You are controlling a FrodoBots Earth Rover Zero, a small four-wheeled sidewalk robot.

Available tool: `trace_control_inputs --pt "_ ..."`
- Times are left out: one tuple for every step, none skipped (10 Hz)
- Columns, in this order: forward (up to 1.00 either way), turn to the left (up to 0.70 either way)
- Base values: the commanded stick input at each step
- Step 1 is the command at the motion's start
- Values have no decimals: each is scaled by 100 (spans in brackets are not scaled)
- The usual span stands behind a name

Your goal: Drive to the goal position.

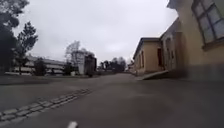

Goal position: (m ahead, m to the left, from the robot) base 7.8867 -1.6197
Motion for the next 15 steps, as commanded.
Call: trace_control_inputs --pt "100 1" --pt "100 -26" --pt "100 -38" --pt "100 -39" --pt "100 -23" --pt "100 1" --pt "100 1" --pt "100 1" --pt "100 1" --pt "100 1" --pt "100 -26" --pt "100 -39" --pt "100 -30" --pt "100 1" --pt "100 1"
